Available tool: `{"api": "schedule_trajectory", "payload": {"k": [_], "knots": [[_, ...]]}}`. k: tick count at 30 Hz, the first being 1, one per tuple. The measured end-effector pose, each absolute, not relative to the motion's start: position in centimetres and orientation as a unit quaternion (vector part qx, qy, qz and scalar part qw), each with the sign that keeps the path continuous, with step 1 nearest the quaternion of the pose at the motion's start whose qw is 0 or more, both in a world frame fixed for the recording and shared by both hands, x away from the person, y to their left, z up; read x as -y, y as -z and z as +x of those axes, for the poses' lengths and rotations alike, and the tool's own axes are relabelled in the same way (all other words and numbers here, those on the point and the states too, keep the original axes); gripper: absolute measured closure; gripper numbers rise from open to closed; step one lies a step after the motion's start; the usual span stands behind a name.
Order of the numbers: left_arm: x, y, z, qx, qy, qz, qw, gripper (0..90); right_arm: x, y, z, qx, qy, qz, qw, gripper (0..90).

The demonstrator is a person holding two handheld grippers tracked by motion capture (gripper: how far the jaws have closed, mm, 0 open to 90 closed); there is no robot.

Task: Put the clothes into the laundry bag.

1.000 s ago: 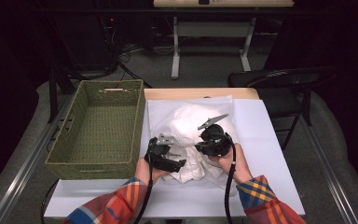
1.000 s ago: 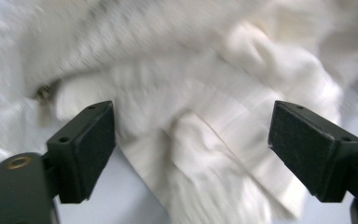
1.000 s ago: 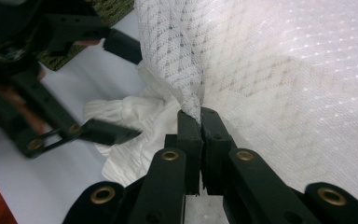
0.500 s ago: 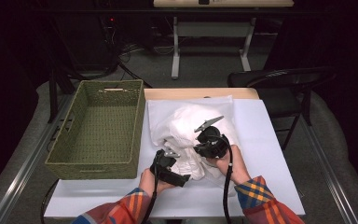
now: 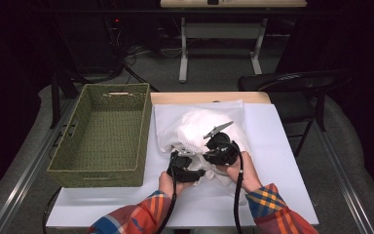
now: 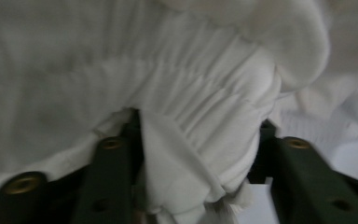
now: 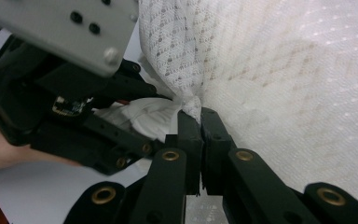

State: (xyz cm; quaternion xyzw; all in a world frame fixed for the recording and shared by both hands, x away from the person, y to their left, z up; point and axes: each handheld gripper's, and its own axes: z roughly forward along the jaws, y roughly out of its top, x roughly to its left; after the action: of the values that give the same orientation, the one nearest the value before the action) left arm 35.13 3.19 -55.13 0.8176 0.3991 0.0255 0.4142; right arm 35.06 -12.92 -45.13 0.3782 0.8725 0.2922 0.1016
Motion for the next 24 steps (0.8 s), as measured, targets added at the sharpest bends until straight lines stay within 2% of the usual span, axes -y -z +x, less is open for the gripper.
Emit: {"api": "schedule_trajectory", "payload": {"k": [2, 4, 13, 17, 20, 22, 24], "knots": [[-3.4, 55.0, 35.6, -0.408, -0.015, 0.803, 0.434, 67.9, 12.9, 45.0, 35.0, -0.874, -0.294, 0.373, 0.105, 88.9], [-3.5, 54.7, 36.1, -0.414, -0.011, 0.792, 0.448, 72.2, 12.8, 44.7, 34.9, -0.872, -0.298, 0.374, 0.105, 89.2], [-3.6, 49.6, 38.0, -0.4, -0.057, 0.76, 0.509, 76.1, 13.0, 41.3, 33.4, -0.85, -0.374, 0.355, 0.102, 89.7], [-2.7, 51.3, 39.4, -0.392, -0.069, 0.78, 0.483, 73.7, 13.9, 42.2, 34.3, -0.848, -0.355, 0.381, 0.1, 89.5], [-2.4, 52.9, 39.9, -0.407, -0.051, 0.783, 0.468, 68.0, 14.1, 43.7, 35.0, -0.853, -0.325, 0.395, 0.104, 89.2], [-2.5, 53.3, 39.8, -0.4, -0.055, 0.791, 0.46, 59.2, 14.2, 44.5, 35.4, -0.857, -0.311, 0.397, 0.104, 89.0], [-2.8, 53.3, 39.6, -0.392, -0.061, 0.797, 0.455, 55.5, 14.3, 44.6, 35.4, -0.856, -0.309, 0.401, 0.105, 88.9]]}}
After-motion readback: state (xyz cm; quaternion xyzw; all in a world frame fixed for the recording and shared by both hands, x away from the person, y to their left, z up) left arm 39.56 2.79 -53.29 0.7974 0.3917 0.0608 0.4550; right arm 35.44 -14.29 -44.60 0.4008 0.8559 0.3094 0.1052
